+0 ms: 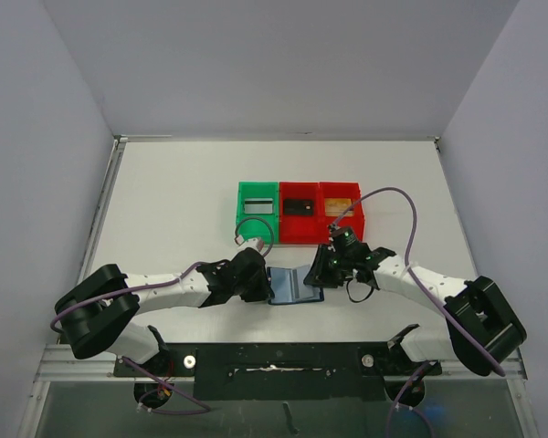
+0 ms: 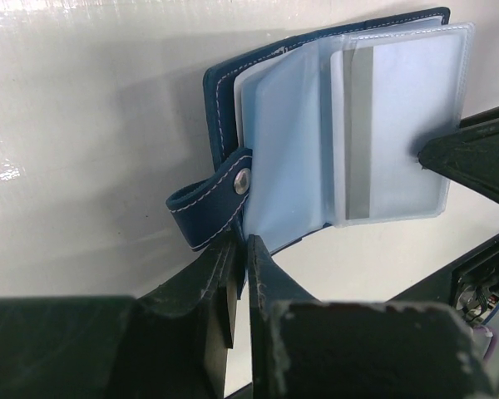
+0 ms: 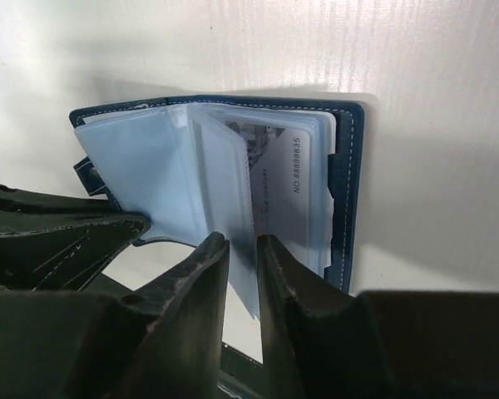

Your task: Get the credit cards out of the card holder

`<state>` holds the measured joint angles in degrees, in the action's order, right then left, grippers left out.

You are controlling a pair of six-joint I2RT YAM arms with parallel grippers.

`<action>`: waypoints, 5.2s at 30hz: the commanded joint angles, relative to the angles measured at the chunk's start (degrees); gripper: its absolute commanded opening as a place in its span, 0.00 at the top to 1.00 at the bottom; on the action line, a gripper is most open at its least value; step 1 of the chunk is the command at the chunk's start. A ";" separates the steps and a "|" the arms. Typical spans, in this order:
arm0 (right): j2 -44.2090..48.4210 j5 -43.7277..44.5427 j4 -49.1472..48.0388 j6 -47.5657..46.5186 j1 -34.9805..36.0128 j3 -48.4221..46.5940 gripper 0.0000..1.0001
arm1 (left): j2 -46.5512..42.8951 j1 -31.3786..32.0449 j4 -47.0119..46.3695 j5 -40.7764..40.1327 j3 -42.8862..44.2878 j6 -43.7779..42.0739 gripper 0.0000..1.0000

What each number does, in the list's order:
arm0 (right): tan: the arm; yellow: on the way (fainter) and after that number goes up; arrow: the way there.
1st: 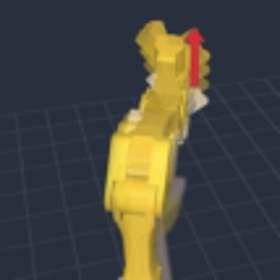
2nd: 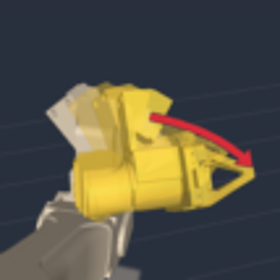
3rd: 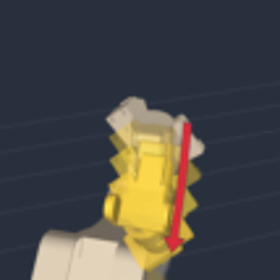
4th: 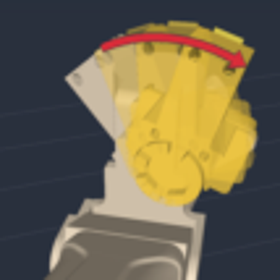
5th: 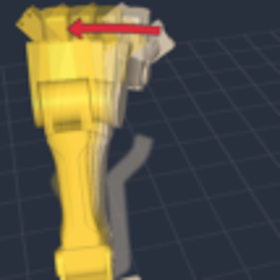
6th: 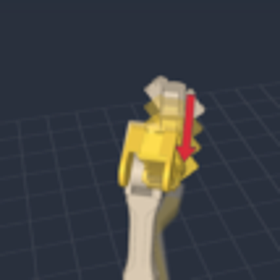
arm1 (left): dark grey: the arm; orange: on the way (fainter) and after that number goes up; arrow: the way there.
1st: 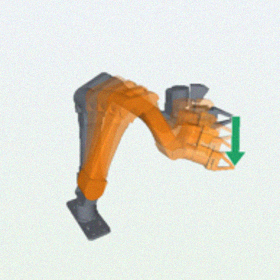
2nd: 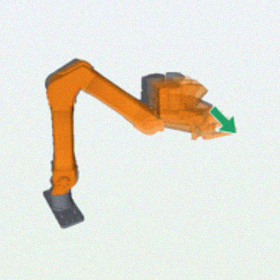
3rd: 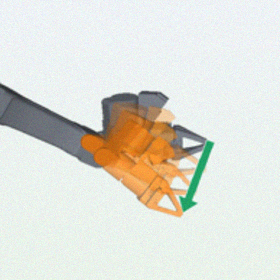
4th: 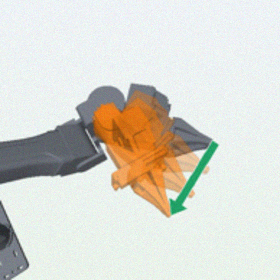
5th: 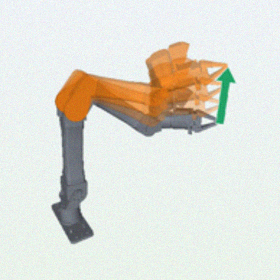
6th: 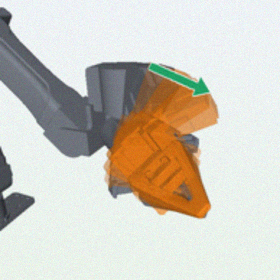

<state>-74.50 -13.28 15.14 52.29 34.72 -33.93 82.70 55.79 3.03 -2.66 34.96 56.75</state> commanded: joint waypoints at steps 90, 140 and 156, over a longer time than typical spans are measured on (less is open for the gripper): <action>-9.79 -14.59 -20.60 2.11 -0.90 1.80 1.00 | 0.95 -2.53 2.88 -2.65 -2.53 0.75 1.00; -7.28 -15.70 -27.78 6.17 -4.66 8.56 0.91 | 2.89 -4.69 -2.19 4.11 4.71 -4.21 0.94; -9.25 -14.38 -39.17 11.57 -1.44 12.93 0.75 | 4.76 -4.09 -1.07 2.47 2.92 -3.93 1.00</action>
<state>-83.02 -28.67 -17.50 62.26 31.86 -22.33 86.50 51.44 1.76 1.67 37.87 53.19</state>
